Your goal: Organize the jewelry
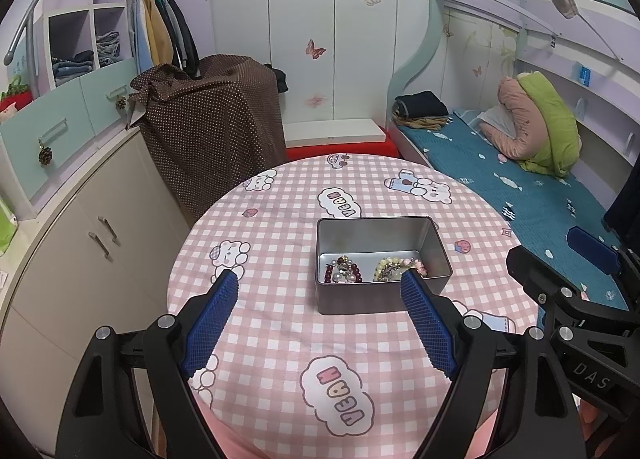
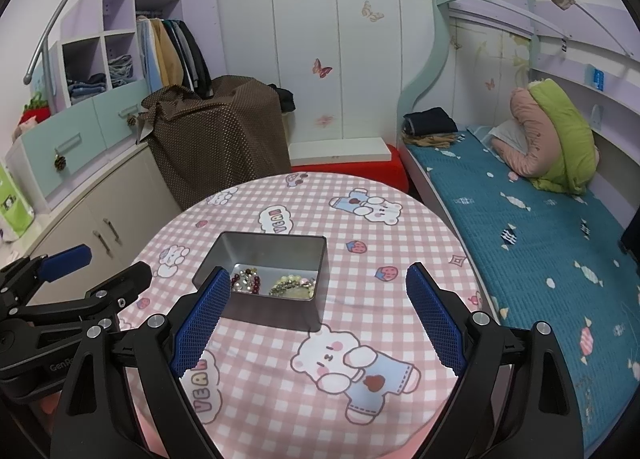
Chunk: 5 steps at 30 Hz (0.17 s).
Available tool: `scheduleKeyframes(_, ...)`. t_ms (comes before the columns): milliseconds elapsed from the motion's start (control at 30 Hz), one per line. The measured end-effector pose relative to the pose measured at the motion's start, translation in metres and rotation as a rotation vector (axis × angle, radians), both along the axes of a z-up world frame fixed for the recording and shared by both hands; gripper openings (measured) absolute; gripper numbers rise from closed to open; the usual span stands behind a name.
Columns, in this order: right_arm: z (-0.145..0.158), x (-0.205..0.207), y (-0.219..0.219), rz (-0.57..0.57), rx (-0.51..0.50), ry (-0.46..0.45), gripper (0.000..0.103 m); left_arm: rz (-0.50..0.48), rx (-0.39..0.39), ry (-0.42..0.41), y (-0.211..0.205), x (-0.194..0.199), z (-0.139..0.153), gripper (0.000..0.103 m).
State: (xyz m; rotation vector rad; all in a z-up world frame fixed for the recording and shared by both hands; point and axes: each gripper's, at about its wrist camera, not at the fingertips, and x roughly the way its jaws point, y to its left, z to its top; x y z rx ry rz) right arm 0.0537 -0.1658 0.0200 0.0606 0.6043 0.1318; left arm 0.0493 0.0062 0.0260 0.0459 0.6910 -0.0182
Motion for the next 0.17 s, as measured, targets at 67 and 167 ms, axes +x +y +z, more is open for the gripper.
scheduleKeyframes(67, 0.0000, 0.0000, 0.0000, 0.000, -0.001, 0.000, 0.087, 0.002, -0.001, 0.003, -0.0008, 0.0007, 0.0001, 0.081)
scheduleKeyframes(167, -0.0003, -0.0001, 0.0010, 0.001, -0.001, 0.001, 0.087, 0.004, -0.001, 0.005, 0.0003, 0.0009, -0.0005, 0.081)
